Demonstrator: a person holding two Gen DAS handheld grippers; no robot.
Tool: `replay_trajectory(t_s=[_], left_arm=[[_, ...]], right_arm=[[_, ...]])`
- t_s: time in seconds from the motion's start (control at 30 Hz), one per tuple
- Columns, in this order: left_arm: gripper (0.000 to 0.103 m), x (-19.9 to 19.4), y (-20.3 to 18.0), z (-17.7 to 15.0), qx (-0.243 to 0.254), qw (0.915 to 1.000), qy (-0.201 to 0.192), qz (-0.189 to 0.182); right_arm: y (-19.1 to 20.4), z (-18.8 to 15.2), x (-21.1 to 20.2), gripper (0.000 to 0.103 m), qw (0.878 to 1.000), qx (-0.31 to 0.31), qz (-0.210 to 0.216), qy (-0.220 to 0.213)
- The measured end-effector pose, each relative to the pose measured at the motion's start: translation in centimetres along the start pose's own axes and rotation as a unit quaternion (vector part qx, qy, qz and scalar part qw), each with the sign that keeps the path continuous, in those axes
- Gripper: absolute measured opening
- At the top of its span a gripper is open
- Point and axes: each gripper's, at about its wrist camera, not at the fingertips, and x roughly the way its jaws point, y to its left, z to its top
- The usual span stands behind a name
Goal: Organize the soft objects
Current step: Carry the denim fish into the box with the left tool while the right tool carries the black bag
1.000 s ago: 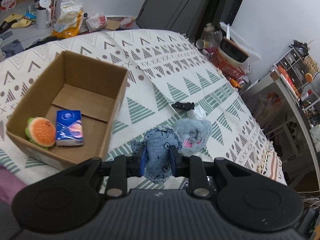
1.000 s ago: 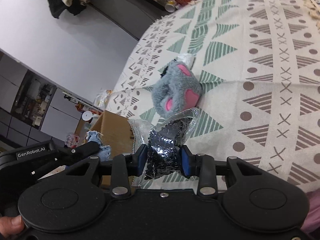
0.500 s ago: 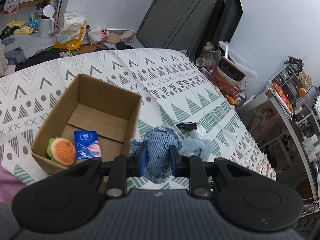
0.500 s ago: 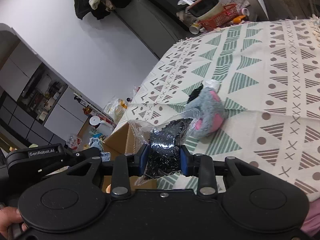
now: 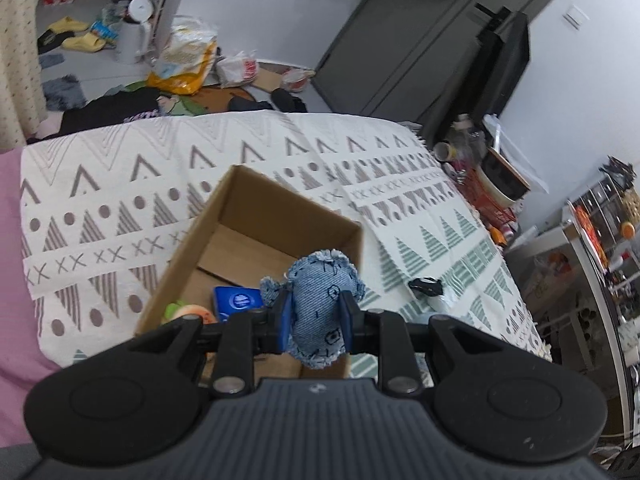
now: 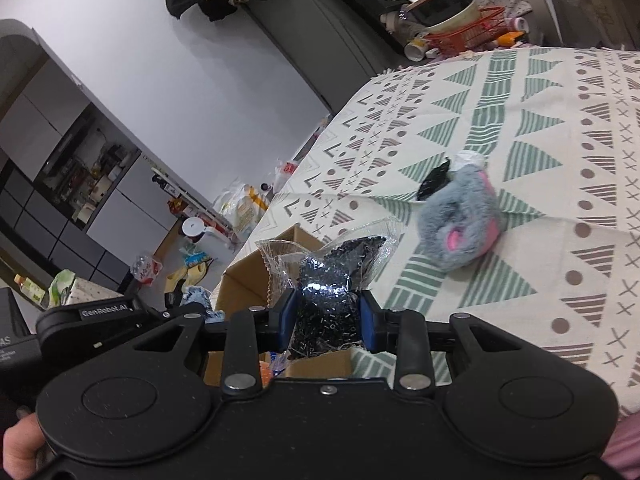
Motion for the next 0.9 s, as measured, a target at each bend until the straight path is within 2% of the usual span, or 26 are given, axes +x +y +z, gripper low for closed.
replay_trajectory(t_s=[0.4,0.6,0.73,0.83,0.9], left_arm=[[0.025,2.1,4.0,1.7,-0.029,0.9993,0.009,0.019],[0.028,3.1,5.1,1.8,-0.029,0.9993,0.019,0.016],[0.041,3.0,5.2,2.0,-0.012,0.9993,0.028,0.023],[0.054,2.1,5.4,2.3,-0.009,0.9995,0.021,0.021],[0.058,1.5,5.5,2.4,-0.006,0.9996,0.015,0.023]], right_arm=[[3.9,-0.4,3.2,0.032,0.999,-0.03,0.001,0.023],[5.3,-1.2,4.3,0.032,0.999,-0.043,-0.008,0.032],[6.1,-1.8,5.2,0.033,0.998,-0.052,-0.017,0.036],[6.8,-2.1,5.9,0.033,0.997,-0.056,-0.022,0.038],[7.2,-2.3,6.4,0.033,0.997,-0.06,-0.026,0.039]])
